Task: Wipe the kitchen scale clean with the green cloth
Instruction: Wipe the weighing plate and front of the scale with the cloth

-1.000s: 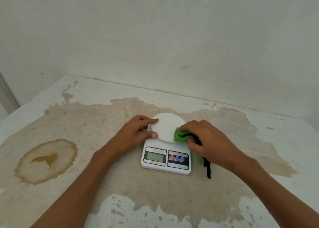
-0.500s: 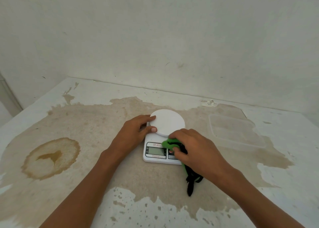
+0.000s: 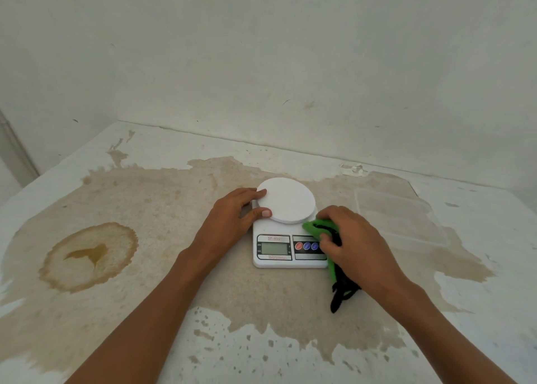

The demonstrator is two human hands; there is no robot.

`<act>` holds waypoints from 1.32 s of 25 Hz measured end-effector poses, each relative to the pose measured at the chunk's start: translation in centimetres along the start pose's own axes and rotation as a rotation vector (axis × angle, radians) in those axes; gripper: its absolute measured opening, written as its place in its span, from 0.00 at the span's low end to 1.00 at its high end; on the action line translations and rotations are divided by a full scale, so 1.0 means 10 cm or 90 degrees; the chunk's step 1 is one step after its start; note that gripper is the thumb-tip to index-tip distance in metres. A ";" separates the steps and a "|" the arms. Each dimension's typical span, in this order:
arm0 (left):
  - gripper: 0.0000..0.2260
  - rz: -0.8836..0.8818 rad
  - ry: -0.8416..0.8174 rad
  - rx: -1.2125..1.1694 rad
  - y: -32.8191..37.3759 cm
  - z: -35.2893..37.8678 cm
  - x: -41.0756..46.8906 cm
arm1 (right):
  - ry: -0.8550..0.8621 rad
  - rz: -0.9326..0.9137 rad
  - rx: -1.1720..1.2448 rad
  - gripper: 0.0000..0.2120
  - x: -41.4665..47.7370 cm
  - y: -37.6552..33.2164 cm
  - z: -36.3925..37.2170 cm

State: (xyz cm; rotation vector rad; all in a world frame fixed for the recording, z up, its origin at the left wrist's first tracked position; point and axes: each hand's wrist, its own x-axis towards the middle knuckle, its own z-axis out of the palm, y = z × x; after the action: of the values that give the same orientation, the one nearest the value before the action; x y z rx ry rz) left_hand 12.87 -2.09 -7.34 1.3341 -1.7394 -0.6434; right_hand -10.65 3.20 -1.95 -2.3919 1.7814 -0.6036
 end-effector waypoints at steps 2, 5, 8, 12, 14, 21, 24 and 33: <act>0.21 -0.004 -0.003 -0.004 0.01 0.00 -0.01 | -0.024 -0.023 -0.002 0.13 -0.05 0.05 0.01; 0.21 -0.011 0.004 -0.018 0.02 0.02 -0.01 | 0.011 -0.004 0.081 0.13 -0.05 0.11 -0.04; 0.19 -0.021 0.024 -0.006 0.01 -0.02 0.00 | 0.064 0.076 0.207 0.11 -0.03 0.24 -0.13; 0.19 -0.010 -0.040 0.024 -0.02 -0.08 0.00 | 0.030 0.038 0.203 0.12 -0.04 0.24 -0.08; 0.20 0.017 -0.087 0.056 -0.01 -0.07 -0.02 | 0.014 0.014 0.180 0.12 -0.02 0.25 -0.03; 0.16 0.025 -0.065 0.017 0.01 -0.05 -0.01 | 0.003 -0.090 0.019 0.15 0.04 0.31 0.02; 0.16 0.017 -0.061 0.021 0.01 -0.05 0.00 | -0.014 -0.131 0.023 0.15 0.03 0.26 0.02; 0.16 0.013 -0.060 -0.002 0.00 -0.05 0.00 | -0.030 -0.177 -0.033 0.17 -0.05 0.35 -0.03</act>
State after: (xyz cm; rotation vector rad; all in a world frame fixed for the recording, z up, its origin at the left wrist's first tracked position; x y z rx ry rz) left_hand 13.34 -2.02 -7.12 1.3004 -1.8238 -0.7067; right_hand -13.99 2.66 -2.92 -2.6892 1.4743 -0.5267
